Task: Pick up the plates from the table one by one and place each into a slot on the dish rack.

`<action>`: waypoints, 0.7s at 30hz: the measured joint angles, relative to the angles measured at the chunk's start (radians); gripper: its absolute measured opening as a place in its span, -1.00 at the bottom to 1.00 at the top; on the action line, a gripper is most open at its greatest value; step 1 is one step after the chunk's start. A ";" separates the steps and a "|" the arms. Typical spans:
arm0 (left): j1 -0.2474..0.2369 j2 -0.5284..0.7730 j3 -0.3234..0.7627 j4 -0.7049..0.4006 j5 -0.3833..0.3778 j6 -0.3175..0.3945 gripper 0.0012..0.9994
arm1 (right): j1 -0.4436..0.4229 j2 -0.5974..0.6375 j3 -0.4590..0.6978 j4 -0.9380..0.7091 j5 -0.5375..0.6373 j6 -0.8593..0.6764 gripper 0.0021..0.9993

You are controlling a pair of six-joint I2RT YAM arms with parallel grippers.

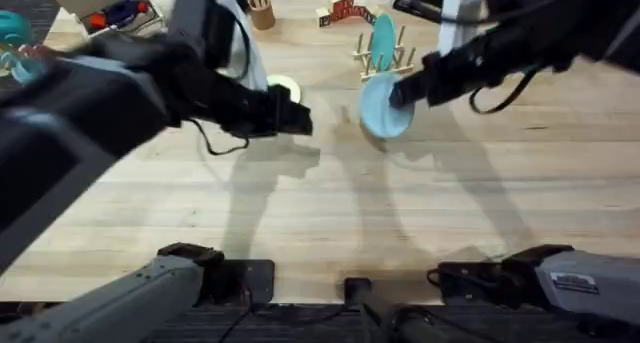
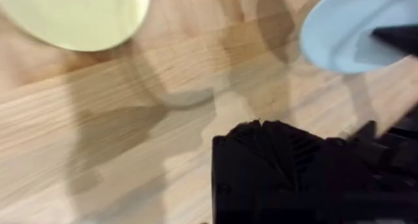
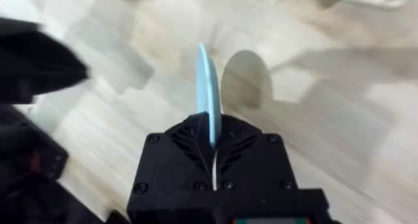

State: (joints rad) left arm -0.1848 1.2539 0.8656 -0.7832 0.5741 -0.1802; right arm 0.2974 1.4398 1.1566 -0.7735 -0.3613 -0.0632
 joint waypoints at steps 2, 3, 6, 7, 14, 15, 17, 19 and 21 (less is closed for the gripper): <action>0.000 -0.037 0.053 -0.069 -0.062 0.020 -0.92 | 0.000 -0.005 0.063 -0.050 0.053 -0.013 -0.94; 0.000 -0.052 0.076 -0.096 -0.089 0.030 -0.92 | 0.000 -0.005 0.093 -0.073 0.077 -0.020 -0.94; 0.000 -0.084 0.161 -0.190 -0.183 0.054 -0.92 | 0.000 -0.005 0.193 -0.129 0.164 -0.040 -0.94; 0.000 -0.090 0.184 -0.215 -0.209 0.064 -0.92 | 0.000 -0.005 0.218 -0.141 0.188 -0.045 -0.94; 0.000 -0.097 0.326 -0.327 -0.352 0.142 -0.92 | 0.000 -0.005 0.351 -0.171 0.349 -0.068 -0.94; 0.000 -0.097 0.335 -0.331 -0.367 0.152 -0.92 | 0.000 -0.005 0.364 -0.171 0.368 -0.071 -0.94; 0.000 -0.097 0.349 -0.334 -0.391 0.167 -0.92 | 0.000 -0.004 0.386 -0.170 0.400 -0.073 -0.94; 0.000 -0.097 0.355 -0.335 -0.410 0.178 -0.85 | 0.000 0.003 0.414 -0.172 0.434 -0.072 -0.94; 0.000 -0.097 0.357 -0.335 -0.420 0.185 -0.43 | 0.000 0.021 0.447 -0.170 0.464 -0.071 -0.94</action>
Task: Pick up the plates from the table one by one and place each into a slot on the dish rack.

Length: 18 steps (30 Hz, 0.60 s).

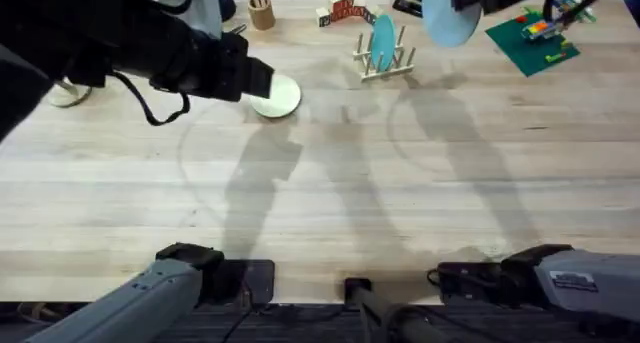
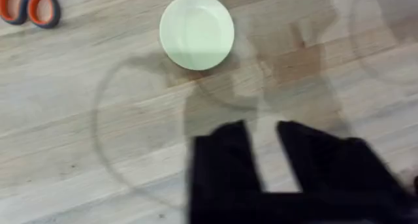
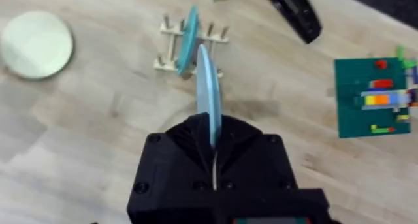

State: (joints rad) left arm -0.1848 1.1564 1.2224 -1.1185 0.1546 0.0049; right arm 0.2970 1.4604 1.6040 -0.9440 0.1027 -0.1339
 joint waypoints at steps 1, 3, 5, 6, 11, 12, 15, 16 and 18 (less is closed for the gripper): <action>0.000 0.000 0.000 -0.001 -0.004 0.004 -0.17 | 0.000 0.011 0.015 0.000 0.011 0.000 -0.94; 0.000 0.000 0.000 -0.001 -0.011 0.007 0.46 | 0.000 0.035 0.043 0.000 0.025 0.003 -0.94; 0.000 0.000 0.000 -0.001 -0.016 0.007 0.94 | 0.000 0.061 0.068 0.000 0.035 0.003 -0.94; 0.000 0.000 0.000 -0.001 -0.018 0.007 0.98 | 0.000 0.075 0.080 0.000 0.037 0.003 -0.94; 0.000 0.000 0.000 -0.001 -0.021 0.011 0.99 | 0.000 0.139 0.139 0.000 0.044 0.006 -0.94; 0.000 0.000 0.000 -0.001 -0.021 0.011 0.99 | 0.000 0.150 0.150 -0.001 0.044 0.008 -0.94; 0.000 0.000 0.000 -0.001 -0.021 0.011 0.99 | 0.000 0.177 0.176 0.000 0.044 0.021 -0.94; 0.000 0.000 0.000 -0.001 -0.021 0.011 0.99 | 0.000 0.183 0.182 0.000 0.044 0.025 -0.94; 0.000 0.000 0.000 -0.001 -0.021 0.011 0.99 | 0.000 0.192 0.186 0.000 0.045 0.033 -0.94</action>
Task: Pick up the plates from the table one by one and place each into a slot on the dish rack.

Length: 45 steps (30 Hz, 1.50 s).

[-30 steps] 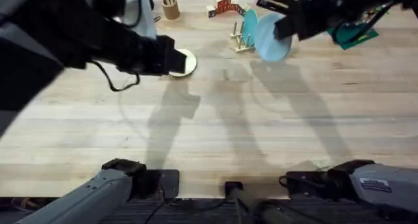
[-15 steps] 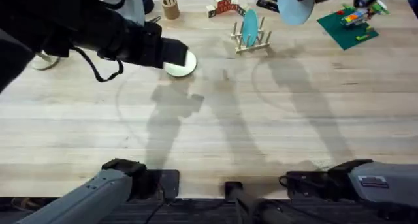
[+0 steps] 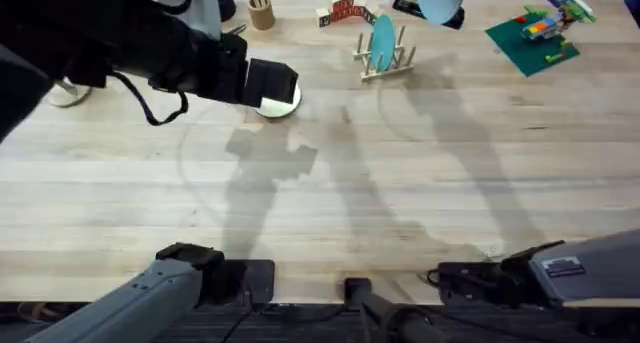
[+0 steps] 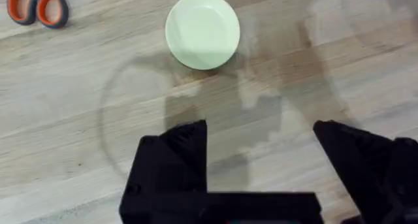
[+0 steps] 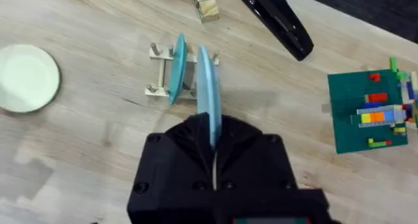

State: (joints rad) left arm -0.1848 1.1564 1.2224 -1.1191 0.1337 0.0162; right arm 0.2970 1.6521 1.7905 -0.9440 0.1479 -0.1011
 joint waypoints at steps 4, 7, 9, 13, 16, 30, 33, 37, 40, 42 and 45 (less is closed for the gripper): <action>0.000 0.000 0.000 0.000 0.000 0.000 0.99 | 0.000 0.004 0.000 -0.001 0.003 0.010 -0.94; 0.000 0.000 0.000 0.000 0.000 0.000 0.99 | 0.000 0.004 0.001 0.000 0.006 0.016 -0.94; 0.000 0.000 0.000 0.000 0.000 0.000 0.99 | 0.000 0.004 0.001 0.000 0.006 0.028 -0.94; 0.000 0.000 0.000 0.000 0.000 0.000 0.99 | 0.000 0.004 0.002 -0.001 -0.009 0.076 -0.94; 0.000 0.000 0.000 0.000 0.000 0.000 0.99 | 0.001 0.004 0.002 -0.001 -0.014 0.110 -0.94; 0.000 0.000 0.000 0.000 0.000 0.000 0.99 | 0.081 0.117 0.009 0.042 -0.048 0.132 -0.94; 0.000 0.000 0.000 0.000 0.000 0.000 0.99 | 0.089 0.135 0.009 0.059 -0.049 0.132 -0.94; 0.000 0.000 0.000 0.000 0.000 0.000 0.99 | 0.089 0.154 0.009 0.075 -0.049 0.132 -0.94; 0.000 0.000 0.000 0.000 0.000 0.000 0.99 | 0.089 0.167 0.009 0.083 -0.049 0.132 -0.94; 0.000 0.000 0.000 0.000 0.000 0.000 0.99 | 0.089 0.180 0.009 0.092 -0.049 0.132 -0.94; 0.000 0.000 0.000 0.000 0.000 0.000 0.99 | 0.089 0.205 0.009 0.106 -0.048 0.132 -0.94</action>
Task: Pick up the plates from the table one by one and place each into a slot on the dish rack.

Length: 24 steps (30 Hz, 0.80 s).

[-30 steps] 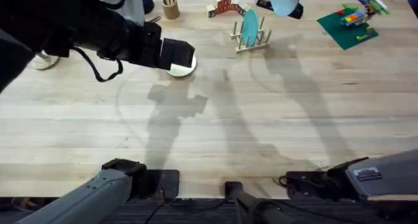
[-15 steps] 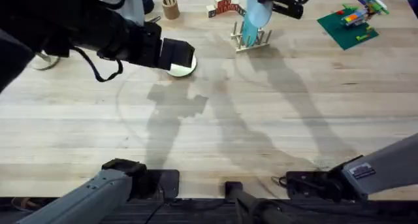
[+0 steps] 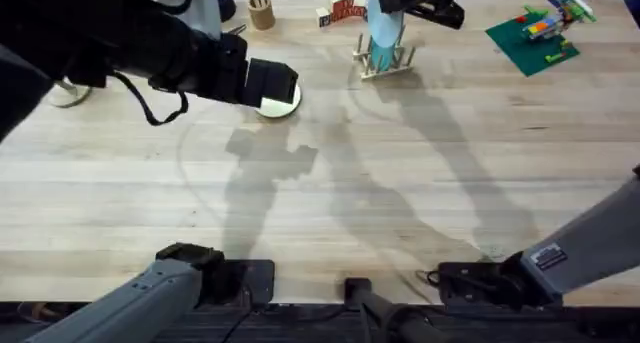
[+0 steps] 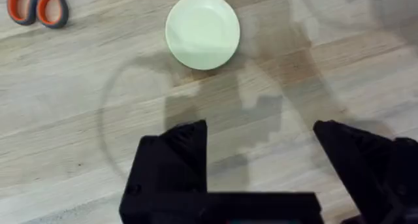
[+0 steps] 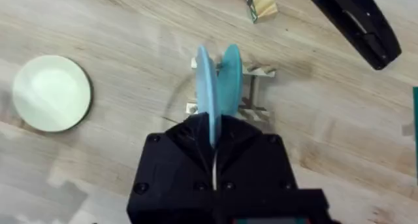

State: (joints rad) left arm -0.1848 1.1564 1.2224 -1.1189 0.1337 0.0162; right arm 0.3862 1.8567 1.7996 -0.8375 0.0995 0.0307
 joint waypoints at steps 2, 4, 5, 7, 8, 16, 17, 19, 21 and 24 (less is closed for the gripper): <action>0.000 0.000 0.000 0.000 0.000 0.000 0.99 | 0.000 0.018 0.000 0.012 0.001 0.000 -0.94; 0.000 0.000 0.000 0.000 0.000 0.000 0.99 | 0.000 0.033 0.000 0.028 0.001 0.000 -0.94; 0.000 0.000 0.000 0.000 0.000 0.000 0.99 | 0.000 0.039 0.000 0.035 0.001 0.000 -0.94; 0.000 0.000 0.000 0.000 0.000 0.000 0.99 | 0.000 0.048 0.000 0.047 0.001 0.000 -0.94; 0.000 0.000 0.000 0.000 0.000 0.000 0.99 | 0.000 0.051 0.000 0.052 0.001 0.000 -0.94; 0.000 0.000 0.000 0.000 0.000 0.000 0.99 | 0.000 0.088 0.000 0.084 0.002 0.000 -0.94; 0.000 0.000 0.000 0.000 0.000 0.000 0.99 | 0.000 0.094 0.000 0.087 0.002 0.000 -0.94; 0.000 0.000 0.000 0.000 0.000 0.000 0.99 | 0.000 0.104 0.000 0.097 0.002 0.000 -0.94; 0.000 0.000 0.000 0.000 0.000 0.000 0.99 | 0.000 0.109 0.000 0.105 0.003 0.000 -0.94; 0.000 0.000 0.000 0.000 0.000 0.000 0.99 | 0.000 0.112 0.000 0.105 0.013 0.000 -0.94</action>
State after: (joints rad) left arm -0.1848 1.1564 1.2224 -1.1187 0.1337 0.0162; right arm 0.3862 1.9683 1.7996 -0.7326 0.1126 0.0311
